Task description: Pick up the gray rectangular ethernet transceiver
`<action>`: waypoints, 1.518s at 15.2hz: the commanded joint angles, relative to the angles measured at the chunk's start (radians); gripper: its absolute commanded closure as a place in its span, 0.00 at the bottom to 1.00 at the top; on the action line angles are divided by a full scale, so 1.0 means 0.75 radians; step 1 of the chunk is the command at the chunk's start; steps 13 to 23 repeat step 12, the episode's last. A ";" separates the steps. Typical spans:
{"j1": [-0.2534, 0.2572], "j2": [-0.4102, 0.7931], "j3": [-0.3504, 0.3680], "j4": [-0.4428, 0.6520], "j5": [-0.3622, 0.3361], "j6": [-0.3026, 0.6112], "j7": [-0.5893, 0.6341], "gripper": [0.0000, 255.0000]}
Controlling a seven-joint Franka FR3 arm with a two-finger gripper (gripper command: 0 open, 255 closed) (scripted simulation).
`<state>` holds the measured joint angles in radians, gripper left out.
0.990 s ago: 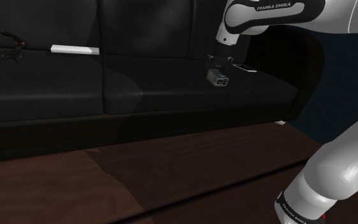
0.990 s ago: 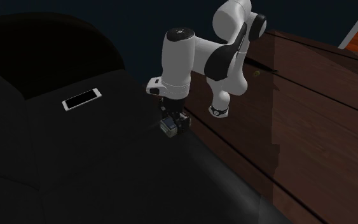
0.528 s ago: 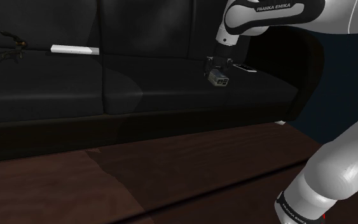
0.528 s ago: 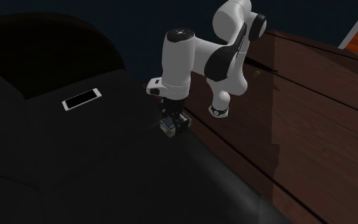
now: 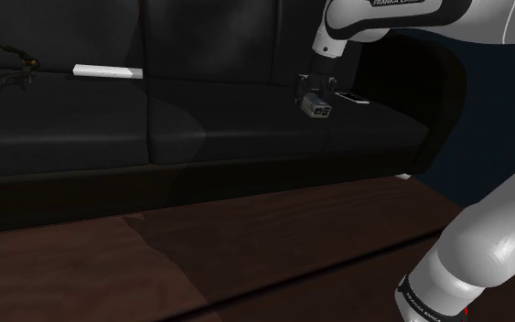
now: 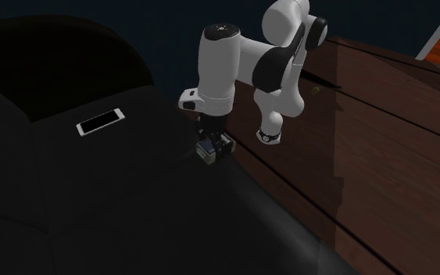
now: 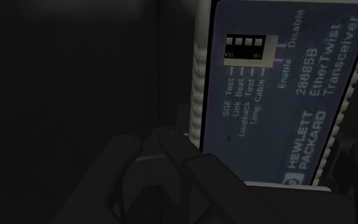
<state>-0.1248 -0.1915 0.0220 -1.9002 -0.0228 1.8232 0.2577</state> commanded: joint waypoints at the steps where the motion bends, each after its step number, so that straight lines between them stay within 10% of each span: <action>1: 0.000 0.004 0.000 0.042 0.000 -0.037 0.000 1.00; 23: 0.000 0.038 0.001 0.244 0.000 -0.206 -0.003 1.00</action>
